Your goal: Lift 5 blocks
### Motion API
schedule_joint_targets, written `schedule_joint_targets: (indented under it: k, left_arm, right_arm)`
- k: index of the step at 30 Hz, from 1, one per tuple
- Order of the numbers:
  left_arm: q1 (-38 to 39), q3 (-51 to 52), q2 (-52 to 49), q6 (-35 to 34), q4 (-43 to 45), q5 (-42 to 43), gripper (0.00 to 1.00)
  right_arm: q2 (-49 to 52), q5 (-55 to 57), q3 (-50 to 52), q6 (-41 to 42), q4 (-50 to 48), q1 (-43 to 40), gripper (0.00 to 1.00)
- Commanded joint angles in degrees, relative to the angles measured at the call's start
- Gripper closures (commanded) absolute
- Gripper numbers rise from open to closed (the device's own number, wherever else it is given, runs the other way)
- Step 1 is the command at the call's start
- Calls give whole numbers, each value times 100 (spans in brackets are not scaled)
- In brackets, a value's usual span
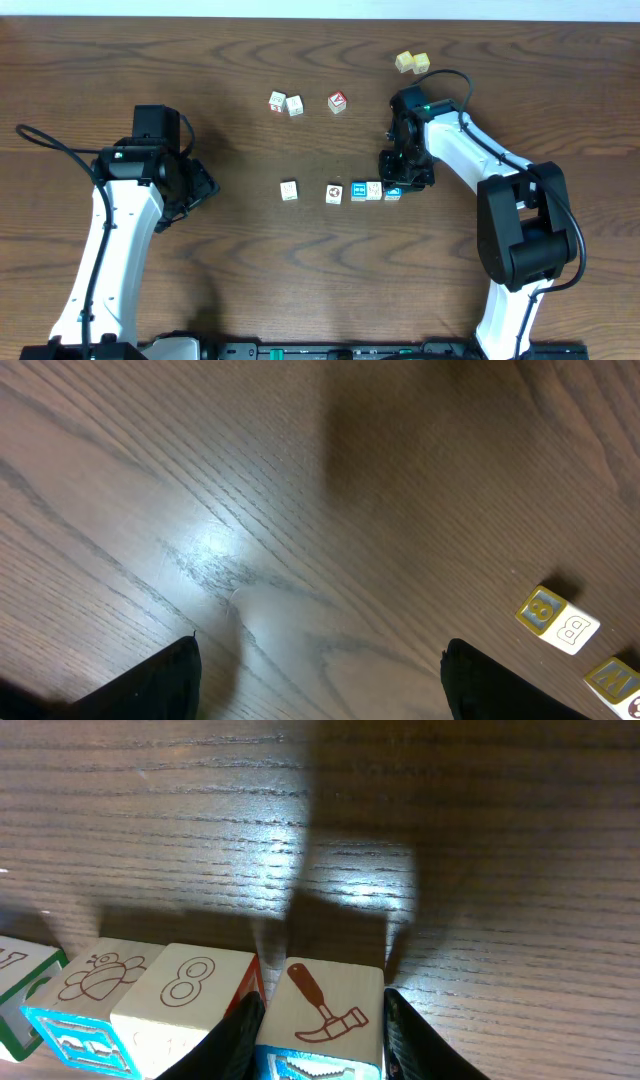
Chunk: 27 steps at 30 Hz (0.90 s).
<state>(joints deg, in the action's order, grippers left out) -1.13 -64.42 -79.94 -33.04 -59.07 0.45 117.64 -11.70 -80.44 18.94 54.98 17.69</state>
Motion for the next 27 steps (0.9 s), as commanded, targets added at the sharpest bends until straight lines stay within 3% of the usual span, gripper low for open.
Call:
schedule_joint_targets:
  k: [1, 21, 27]
  left_arm:
    - [-26, -63, 22, -28, -24, -96, 23]
    - [-26, -63, 22, -28, -24, -96, 23]
    - [-26, -63, 22, -28, -24, -96, 23]
  right_arm:
    - [33, 221, 24, 98, 2, 13, 67]
    - [33, 308, -1178, 31, 1182, -181, 52]
    - [33, 739, -1572, 28, 1628, -673, 50]
